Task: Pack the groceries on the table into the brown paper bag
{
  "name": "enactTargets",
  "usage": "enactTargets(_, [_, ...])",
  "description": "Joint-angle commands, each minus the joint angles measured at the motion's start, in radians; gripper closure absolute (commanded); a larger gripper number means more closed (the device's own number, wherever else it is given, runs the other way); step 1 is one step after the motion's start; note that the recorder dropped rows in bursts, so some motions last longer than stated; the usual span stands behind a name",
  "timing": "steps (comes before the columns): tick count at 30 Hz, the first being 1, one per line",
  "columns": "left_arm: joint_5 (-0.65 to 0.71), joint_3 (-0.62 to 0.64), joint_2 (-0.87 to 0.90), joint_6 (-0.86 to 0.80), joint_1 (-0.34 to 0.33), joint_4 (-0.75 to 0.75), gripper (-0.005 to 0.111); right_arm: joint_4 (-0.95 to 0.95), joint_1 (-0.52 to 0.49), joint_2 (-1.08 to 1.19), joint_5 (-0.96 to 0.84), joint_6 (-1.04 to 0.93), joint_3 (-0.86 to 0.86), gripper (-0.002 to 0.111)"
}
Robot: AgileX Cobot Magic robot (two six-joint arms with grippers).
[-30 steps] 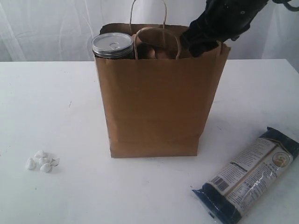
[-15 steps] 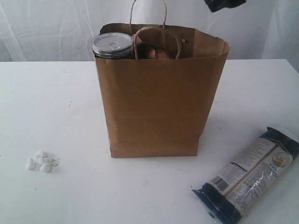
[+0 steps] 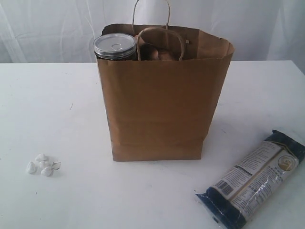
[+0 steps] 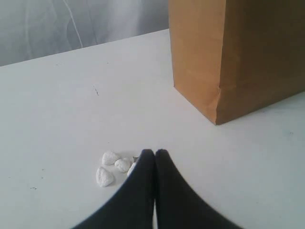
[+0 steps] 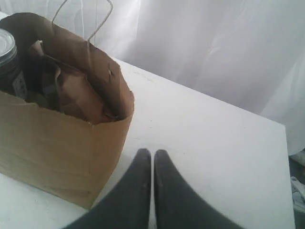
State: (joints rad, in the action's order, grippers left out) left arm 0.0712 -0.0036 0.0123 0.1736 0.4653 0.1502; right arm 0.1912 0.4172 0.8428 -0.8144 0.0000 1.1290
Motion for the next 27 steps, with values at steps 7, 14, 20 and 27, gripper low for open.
enactTargets(7, [0.005, 0.004, -0.006, 0.007, 0.006, 0.004, 0.107, 0.009, 0.0, -0.371, -0.062, 0.032, -0.247, 0.108])
enactTargets(14, [0.005, 0.004, -0.006, 0.007, 0.006, 0.004, 0.107, -0.019, 0.0, -0.433, -0.199, 0.041, -0.276, 0.108])
enactTargets(20, [0.005, 0.004, -0.006, 0.007, 0.006, 0.004, 0.107, -0.035, 0.0, -0.433, 0.0, 0.041, -0.424, 0.108])
enactTargets(27, [0.005, 0.004, -0.006, 0.007, 0.006, 0.004, 0.107, -0.179, 0.0, -0.441, 0.366, 0.041, -0.662, 0.108])
